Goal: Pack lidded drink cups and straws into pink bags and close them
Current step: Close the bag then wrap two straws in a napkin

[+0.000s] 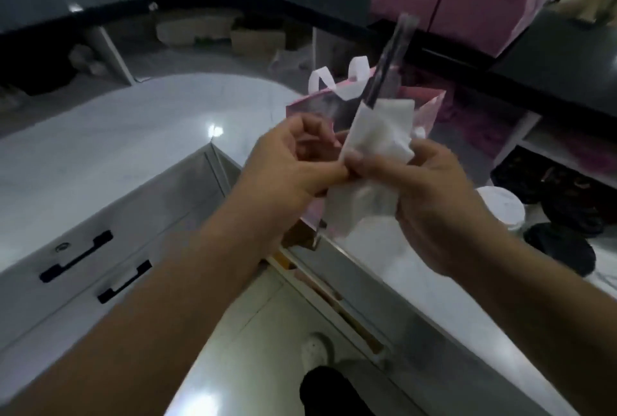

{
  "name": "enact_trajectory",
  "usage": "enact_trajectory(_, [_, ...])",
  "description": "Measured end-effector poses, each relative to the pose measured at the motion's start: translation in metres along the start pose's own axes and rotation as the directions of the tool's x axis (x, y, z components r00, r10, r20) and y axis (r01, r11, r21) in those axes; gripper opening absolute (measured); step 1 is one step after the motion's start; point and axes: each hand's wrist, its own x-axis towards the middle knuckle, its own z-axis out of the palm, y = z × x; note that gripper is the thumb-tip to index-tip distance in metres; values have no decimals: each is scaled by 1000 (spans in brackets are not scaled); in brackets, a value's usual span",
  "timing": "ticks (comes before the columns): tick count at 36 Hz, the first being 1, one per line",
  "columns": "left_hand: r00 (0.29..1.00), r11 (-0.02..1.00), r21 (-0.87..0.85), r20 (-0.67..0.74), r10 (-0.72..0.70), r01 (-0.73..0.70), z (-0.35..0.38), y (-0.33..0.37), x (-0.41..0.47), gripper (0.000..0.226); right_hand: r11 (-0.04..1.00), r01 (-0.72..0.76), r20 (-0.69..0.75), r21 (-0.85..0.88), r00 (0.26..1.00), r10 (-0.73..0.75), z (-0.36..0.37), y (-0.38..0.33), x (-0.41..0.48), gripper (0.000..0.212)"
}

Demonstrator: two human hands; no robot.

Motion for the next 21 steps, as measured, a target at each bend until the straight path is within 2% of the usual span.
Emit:
enact_trajectory(3, [996, 994, 88, 69, 55, -61, -16, 27, 46, 44, 999, 42, -54, 25, 998, -41, -5, -20, 55, 24])
enact_trajectory(6, [990, 977, 164, 69, 126, -136, -29, 35, 86, 35, 998, 47, -113, 41, 993, -42, -20, -35, 104, 28])
enact_trajectory(8, [979, 914, 358, 6, 202, -190, -41, 32, 114, 22, 998, 54, -156, 15, 986, -51, -31, -42, 136, 23])
enact_trajectory(10, [973, 814, 546, 8, 233, -199, -53, 26, 139, 20, 996, 75, -186, -44, 979, -82, -39, -46, 163, 18])
enact_trajectory(14, [995, 724, 684, 84, 47, -92, -63, 11, 181, 55, 972, 134, -196, -193, 965, -172, -53, -45, 192, 22])
enact_trajectory(17, [971, 662, 742, 220, -92, -105, -63, 2, 207, 78, 957, 148, -211, -249, 956, -202, -67, -42, 198, 16])
enact_trajectory(19, [937, 642, 751, 319, -144, -157, -61, -4, 223, 84, 952, 154, -242, -265, 945, -220, -76, -40, 198, 11])
enact_trajectory(21, [907, 593, 767, 398, -139, -245, -60, -11, 239, 78, 947, 141, -288, -288, 930, -227, -82, -37, 194, 10])
